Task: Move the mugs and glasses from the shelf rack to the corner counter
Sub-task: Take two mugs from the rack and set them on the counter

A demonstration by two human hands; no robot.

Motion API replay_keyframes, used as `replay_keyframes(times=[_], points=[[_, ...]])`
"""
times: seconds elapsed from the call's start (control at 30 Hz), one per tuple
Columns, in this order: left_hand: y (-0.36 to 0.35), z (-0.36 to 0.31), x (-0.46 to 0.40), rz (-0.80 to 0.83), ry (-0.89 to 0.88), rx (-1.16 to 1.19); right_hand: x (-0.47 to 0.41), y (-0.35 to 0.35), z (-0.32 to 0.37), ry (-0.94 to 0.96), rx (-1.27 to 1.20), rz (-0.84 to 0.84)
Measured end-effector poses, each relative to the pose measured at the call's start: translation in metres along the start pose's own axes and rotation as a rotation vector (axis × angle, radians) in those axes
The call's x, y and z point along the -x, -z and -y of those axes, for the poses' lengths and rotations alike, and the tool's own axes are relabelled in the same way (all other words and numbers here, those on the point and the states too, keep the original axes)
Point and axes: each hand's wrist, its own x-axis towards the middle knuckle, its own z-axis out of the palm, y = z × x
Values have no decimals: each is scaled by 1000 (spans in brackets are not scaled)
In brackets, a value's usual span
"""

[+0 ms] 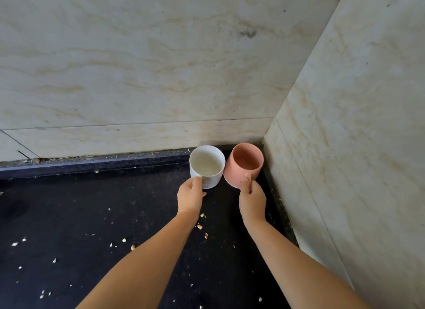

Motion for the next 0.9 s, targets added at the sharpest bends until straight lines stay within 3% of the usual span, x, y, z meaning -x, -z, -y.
replay_keyframes(times=[0.27, 0.37, 0.5, 0.63, 0.73, 0.8, 0.9], points=[[10, -15, 3, 93, 73, -130, -1, 11, 9, -13, 13, 88], [27, -32, 10, 87, 131, -115, 0, 31, 18, -64, -36, 45], [56, -57, 25, 56, 44, -267, 9, 64, 40, -30, 34, 65], [82, -88, 50, -6, -293, -670, 22, 78, 83, 236, 274, 107], [104, -99, 75, -130, -535, -984, 42, 73, 109, 561, 584, 100], [122, -101, 92, -171, -613, -1148, 60, 65, 119, 800, 796, 125], [152, -97, 115, -202, -613, -1266, 91, 46, 131, 985, 950, 233]])
